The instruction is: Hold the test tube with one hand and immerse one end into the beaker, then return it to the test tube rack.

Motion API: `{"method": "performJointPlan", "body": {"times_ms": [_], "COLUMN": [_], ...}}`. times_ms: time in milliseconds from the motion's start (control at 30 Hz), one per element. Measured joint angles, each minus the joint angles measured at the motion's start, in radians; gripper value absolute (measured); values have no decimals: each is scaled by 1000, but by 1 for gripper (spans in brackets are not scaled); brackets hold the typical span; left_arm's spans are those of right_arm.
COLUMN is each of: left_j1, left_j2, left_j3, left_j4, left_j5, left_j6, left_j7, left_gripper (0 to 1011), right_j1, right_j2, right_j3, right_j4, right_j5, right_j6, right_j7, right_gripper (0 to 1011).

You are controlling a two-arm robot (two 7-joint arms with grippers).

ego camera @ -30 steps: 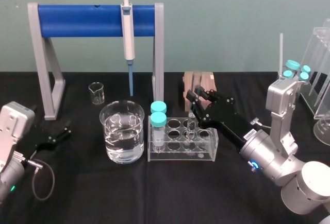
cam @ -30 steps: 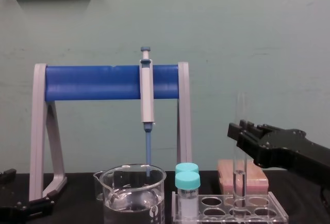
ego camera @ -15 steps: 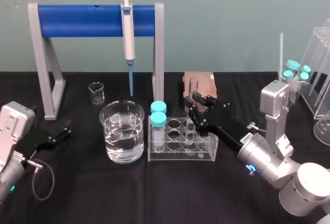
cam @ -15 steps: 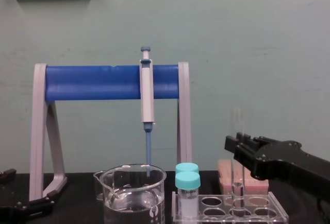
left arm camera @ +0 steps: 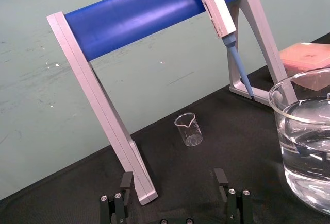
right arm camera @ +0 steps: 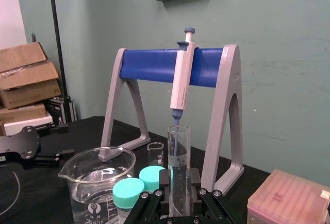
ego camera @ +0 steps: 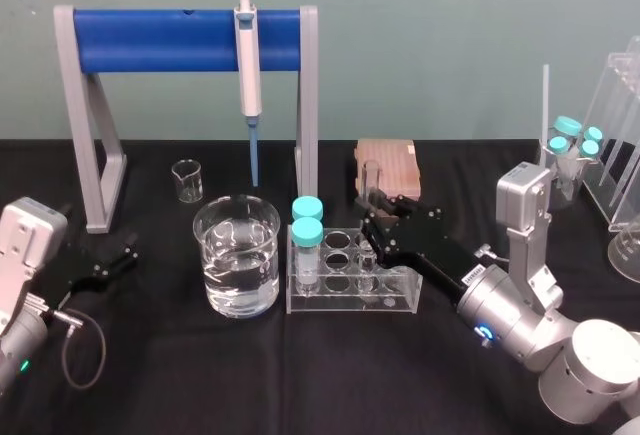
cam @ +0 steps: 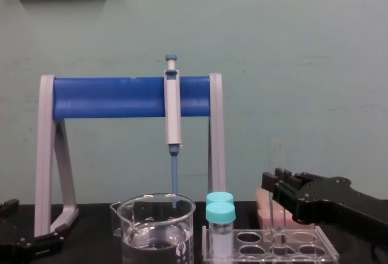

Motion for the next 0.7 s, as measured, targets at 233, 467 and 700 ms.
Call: {"method": "performJointPlan", "body": {"times_ms": [233, 467, 700], "left_j1": [0, 0, 0], "left_j2": [0, 0, 0], "left_j3": [0, 0, 0], "left_j4": [0, 0, 0], "left_j5": [0, 0, 0], "left_j6": [0, 0, 0], "left_j7": [0, 0, 0], "left_gripper": [1000, 1000, 1000], "right_j1": [0, 3, 4], "right_j2": [0, 1, 2], "right_j3": [-5, -8, -11], "right_j4": [7, 15, 18], "right_j5": [-4, -9, -14], "right_j6": [5, 9, 13], "right_j7": [0, -2, -3], "right_gripper": [226, 226, 226]}}
